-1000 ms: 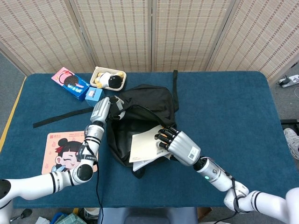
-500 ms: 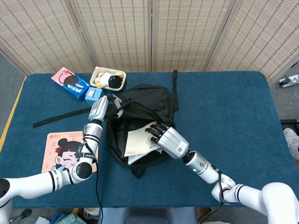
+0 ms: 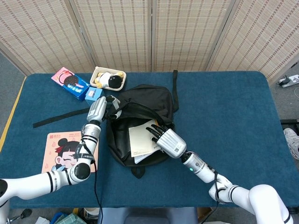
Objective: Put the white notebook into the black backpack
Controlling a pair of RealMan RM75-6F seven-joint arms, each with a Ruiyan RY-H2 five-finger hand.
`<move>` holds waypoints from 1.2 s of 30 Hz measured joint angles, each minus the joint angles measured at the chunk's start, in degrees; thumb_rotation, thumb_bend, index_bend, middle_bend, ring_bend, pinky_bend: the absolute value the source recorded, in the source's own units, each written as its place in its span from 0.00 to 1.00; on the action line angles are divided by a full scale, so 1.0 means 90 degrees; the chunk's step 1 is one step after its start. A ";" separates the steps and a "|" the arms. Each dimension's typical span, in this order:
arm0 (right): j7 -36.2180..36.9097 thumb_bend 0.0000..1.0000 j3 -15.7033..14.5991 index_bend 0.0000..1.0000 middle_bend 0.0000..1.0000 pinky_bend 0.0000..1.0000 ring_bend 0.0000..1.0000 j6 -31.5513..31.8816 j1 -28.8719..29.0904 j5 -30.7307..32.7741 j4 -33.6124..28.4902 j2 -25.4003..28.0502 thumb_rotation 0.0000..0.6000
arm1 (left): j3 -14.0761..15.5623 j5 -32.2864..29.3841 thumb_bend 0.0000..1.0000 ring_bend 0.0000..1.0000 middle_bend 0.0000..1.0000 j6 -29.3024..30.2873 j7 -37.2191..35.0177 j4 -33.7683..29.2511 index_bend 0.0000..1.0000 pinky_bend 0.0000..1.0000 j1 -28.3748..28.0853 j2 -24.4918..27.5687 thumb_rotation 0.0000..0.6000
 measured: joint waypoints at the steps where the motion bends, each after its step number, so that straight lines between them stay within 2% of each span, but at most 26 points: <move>1: -0.0020 0.43 -0.0003 0.72 0.21 0.33 0.19 -0.0008 0.0004 0.0024 0.0068 -0.0057 1.00 | 0.0002 0.0000 0.40 0.28 0.37 0.0001 -0.0002 -0.0003 0.82 0.10 0.0003 0.0004 1.00; 17: -0.0505 0.41 0.0084 0.74 0.20 0.33 0.16 -0.0232 0.0217 0.0487 0.1253 -0.1046 1.00 | 0.0045 -0.0008 0.40 0.28 0.37 0.0026 -0.0014 -0.0117 0.82 0.10 0.0058 0.0102 1.00; 28: -0.1009 0.41 0.0245 0.76 0.20 0.33 0.15 -0.0353 0.0394 0.0805 0.1711 -0.1583 1.00 | 0.0047 -0.0035 0.40 0.28 0.37 0.0033 -0.0049 -0.0176 0.82 0.10 0.0086 0.0147 1.00; 36: -0.1109 0.32 0.0257 0.76 0.17 0.31 0.15 -0.0572 0.0511 0.0998 0.2051 -0.1794 1.00 | -0.0005 -0.0129 0.40 0.28 0.37 0.0019 -0.0109 -0.0331 0.82 0.10 0.0131 0.0254 1.00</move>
